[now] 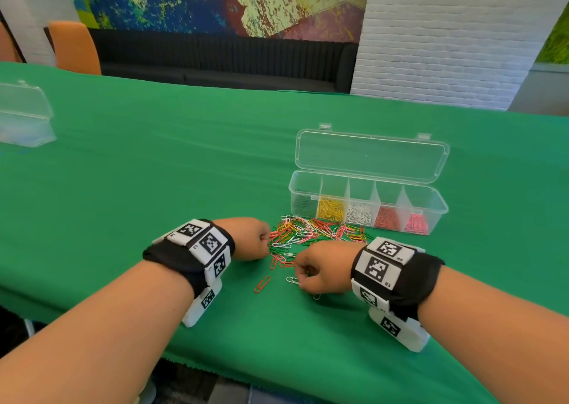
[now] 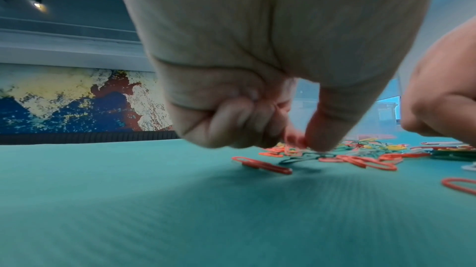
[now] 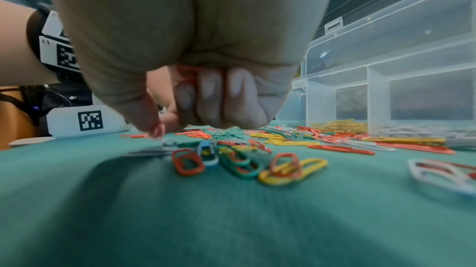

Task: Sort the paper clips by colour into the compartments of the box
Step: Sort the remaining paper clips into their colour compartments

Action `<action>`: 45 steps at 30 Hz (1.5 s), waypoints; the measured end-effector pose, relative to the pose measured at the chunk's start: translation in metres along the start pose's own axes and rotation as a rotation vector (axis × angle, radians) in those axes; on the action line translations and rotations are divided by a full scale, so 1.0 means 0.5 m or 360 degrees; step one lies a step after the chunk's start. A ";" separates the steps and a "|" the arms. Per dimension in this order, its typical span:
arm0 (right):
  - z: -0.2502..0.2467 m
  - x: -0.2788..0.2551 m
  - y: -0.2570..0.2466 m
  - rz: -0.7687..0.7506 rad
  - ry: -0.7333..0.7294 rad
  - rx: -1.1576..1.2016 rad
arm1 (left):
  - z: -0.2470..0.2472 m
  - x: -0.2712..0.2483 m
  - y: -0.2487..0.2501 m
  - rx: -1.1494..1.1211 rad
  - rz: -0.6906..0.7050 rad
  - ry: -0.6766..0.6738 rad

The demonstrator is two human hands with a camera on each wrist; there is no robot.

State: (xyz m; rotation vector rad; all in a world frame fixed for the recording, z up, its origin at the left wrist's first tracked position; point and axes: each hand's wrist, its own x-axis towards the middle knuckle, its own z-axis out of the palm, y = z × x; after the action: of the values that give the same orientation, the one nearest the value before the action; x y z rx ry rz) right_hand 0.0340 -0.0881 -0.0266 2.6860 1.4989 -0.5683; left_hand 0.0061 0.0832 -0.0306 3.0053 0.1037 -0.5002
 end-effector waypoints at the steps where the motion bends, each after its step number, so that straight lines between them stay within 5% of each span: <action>1: 0.000 0.001 0.001 0.0028 0.0015 0.0022 | -0.004 0.000 0.004 -0.0044 -0.0016 -0.0006; 12: -0.035 -0.015 0.028 0.0293 0.0184 0.0493 | -0.023 -0.013 -0.022 -0.0946 -0.0109 -0.0057; 22: -0.051 -0.027 0.091 0.0573 0.0324 0.1532 | -0.019 -0.020 0.029 -0.0288 0.0032 -0.0091; 28: -0.039 -0.037 0.099 0.0646 0.0329 0.1346 | -0.003 -0.018 0.043 0.0097 -0.0059 0.0043; 45: -0.039 -0.058 0.123 0.0676 0.0387 0.1228 | -0.013 -0.027 0.039 -0.0044 0.0258 0.0086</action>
State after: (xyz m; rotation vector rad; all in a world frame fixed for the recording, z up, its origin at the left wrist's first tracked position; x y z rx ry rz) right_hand 0.0768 -0.1416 -0.0089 3.6165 0.7574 -0.9695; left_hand -0.0028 0.0638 -0.0184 2.9674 -0.1270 -0.3980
